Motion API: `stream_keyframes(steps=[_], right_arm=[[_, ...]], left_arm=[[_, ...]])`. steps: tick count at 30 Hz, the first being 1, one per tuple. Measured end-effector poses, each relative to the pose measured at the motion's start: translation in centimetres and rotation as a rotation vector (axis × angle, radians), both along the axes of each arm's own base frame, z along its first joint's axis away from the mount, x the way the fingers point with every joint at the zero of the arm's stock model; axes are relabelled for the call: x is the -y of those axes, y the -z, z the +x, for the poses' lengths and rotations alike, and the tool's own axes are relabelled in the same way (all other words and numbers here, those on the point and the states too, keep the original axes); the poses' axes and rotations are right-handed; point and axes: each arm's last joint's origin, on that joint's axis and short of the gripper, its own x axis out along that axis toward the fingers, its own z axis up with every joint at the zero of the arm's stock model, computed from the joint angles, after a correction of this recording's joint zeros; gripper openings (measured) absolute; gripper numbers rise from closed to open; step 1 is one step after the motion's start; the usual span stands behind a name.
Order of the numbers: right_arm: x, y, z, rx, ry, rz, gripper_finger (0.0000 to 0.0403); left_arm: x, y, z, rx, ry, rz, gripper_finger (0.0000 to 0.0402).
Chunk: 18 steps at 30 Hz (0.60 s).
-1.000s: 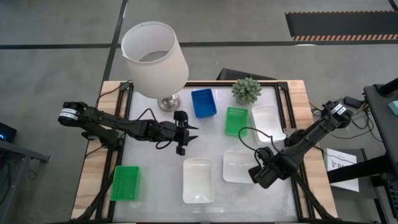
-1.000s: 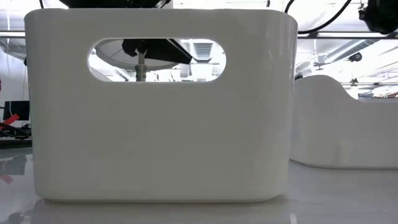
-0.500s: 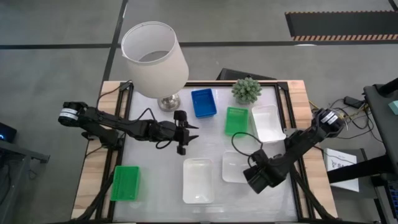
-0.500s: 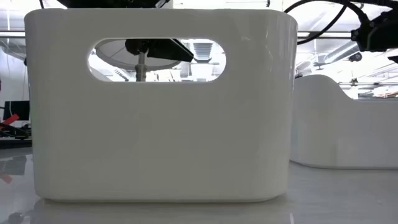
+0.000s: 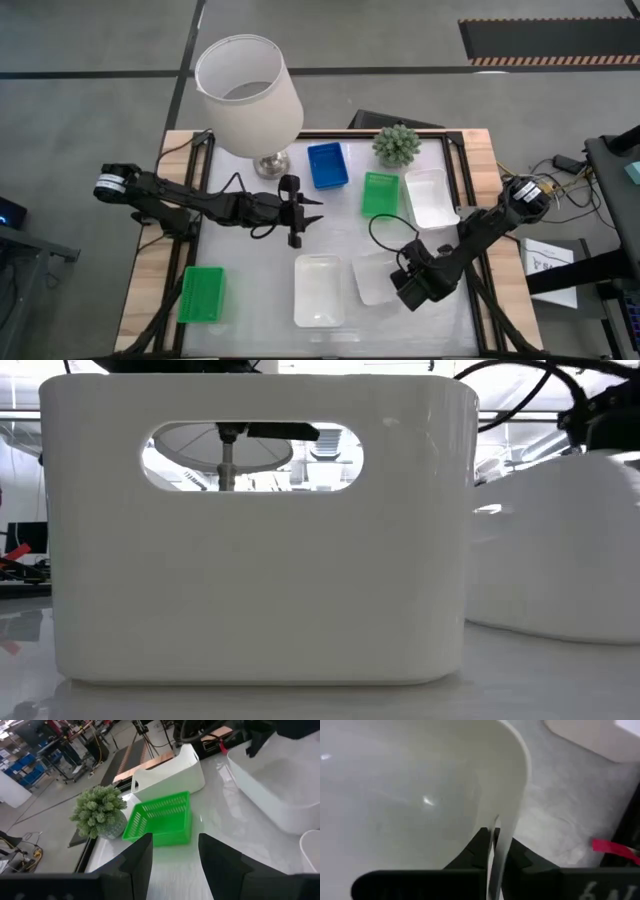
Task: Stack baskets by color
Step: Stack the bottom right white bin on the top white bin
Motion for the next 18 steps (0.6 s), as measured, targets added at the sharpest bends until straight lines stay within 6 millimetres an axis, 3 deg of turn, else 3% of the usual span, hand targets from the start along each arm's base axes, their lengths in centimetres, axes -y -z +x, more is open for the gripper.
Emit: stream_keyframes(steps=[10, 18], right_arm=[[1.1, -4.1, -1.4, 0.095, -0.096, 0.110, 0.0009], [3.4, -10.3, -3.5, 0.151, -0.165, 0.133, 0.0008]], left_arm=[[0.0, 0.1, 0.0, -0.010, 0.007, 0.025, 0.0144], [0.0, 0.1, 0.0, -0.025, 0.026, 0.084, 0.0144]])
